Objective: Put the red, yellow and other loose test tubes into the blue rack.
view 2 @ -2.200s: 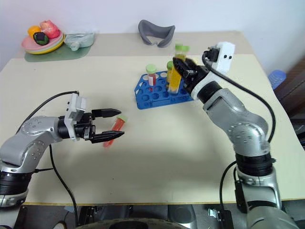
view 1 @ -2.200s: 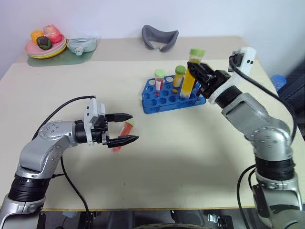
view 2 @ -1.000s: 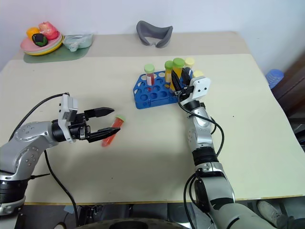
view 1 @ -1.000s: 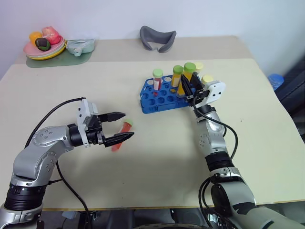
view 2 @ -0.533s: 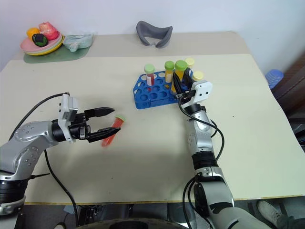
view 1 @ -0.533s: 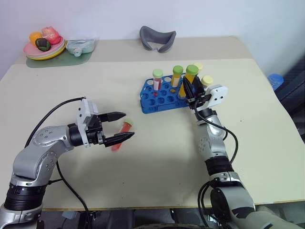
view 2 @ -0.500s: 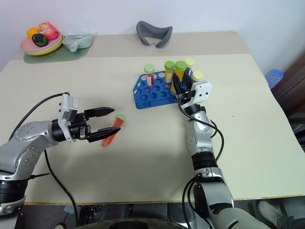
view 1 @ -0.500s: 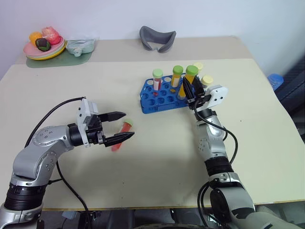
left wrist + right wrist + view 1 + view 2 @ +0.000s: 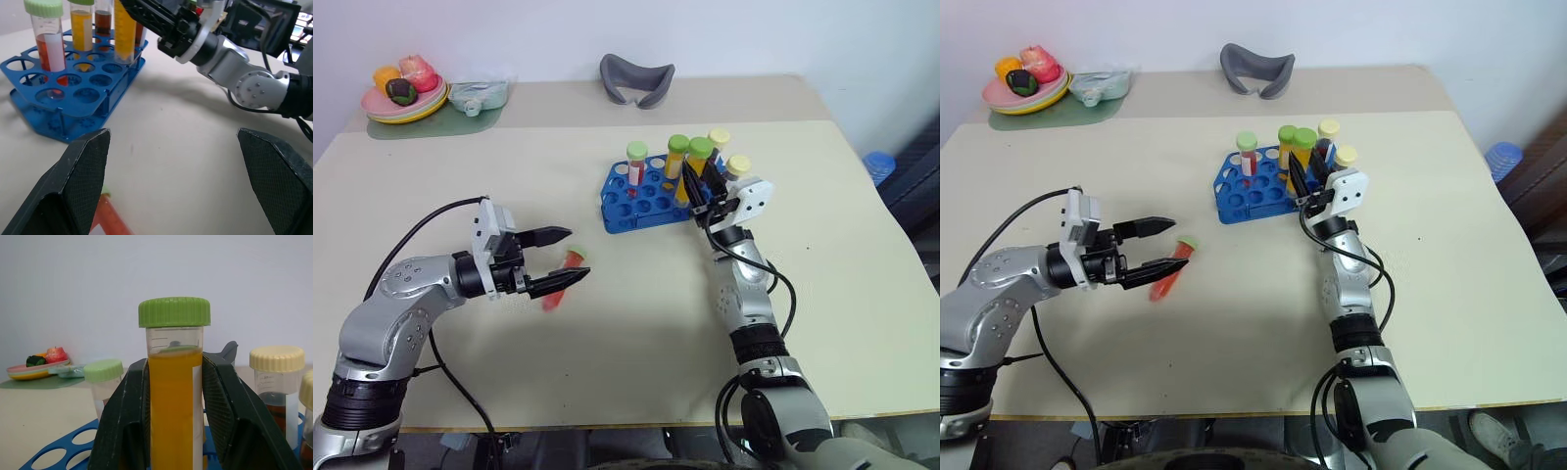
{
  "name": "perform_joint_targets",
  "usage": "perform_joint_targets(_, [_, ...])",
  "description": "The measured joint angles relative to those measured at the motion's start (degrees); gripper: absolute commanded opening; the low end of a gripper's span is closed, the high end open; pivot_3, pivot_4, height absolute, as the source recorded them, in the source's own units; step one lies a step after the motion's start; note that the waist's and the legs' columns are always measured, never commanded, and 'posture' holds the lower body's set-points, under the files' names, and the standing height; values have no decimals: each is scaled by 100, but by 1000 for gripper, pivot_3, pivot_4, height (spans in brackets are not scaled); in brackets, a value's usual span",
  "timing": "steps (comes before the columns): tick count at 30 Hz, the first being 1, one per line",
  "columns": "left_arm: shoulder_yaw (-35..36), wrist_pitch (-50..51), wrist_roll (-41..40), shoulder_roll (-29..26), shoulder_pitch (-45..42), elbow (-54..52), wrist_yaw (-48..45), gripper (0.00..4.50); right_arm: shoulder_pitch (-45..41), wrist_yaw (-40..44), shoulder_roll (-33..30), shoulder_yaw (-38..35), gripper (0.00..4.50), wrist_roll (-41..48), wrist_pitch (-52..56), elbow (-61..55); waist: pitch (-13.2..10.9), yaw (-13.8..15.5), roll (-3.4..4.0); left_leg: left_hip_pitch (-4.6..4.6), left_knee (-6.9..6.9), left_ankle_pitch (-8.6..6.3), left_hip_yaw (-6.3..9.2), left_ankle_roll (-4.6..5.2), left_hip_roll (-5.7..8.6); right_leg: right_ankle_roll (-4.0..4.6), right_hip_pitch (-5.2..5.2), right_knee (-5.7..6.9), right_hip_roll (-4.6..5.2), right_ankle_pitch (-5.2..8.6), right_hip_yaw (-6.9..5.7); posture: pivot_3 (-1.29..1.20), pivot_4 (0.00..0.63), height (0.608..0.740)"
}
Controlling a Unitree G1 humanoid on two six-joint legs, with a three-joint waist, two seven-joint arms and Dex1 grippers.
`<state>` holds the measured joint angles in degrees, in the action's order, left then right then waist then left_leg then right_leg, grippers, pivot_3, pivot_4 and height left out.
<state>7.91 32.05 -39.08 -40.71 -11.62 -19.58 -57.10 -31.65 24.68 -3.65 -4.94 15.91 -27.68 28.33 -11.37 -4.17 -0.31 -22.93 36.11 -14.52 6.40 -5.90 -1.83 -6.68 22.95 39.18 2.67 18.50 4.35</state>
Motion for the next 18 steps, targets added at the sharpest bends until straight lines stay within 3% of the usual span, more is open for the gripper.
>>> perform_joint_targets(5, [25,15,-32,-57,2,-92,31,4241,-107,56,-39,-66,1206,-1,-80,372,0,2,0,45,-12,-1,-2,1,0,1,-41,-6,0,1,2,0,150,740])
perform_joint_targets(17, [73,14,-34,-87,9,-92,51,4241,-106,101,-89,-112,1206,-109,-229,593,0,3,0,45,-12,-1,-2,1,0,1,-41,-6,0,1,3,0,150,740])
perform_joint_targets(18, [73,14,-34,-87,9,-92,51,4241,-106,108,-89,-116,1555,-106,-237,593,0,2,0,46,-12,-1,-2,1,0,1,-41,-6,0,1,3,0,150,740])
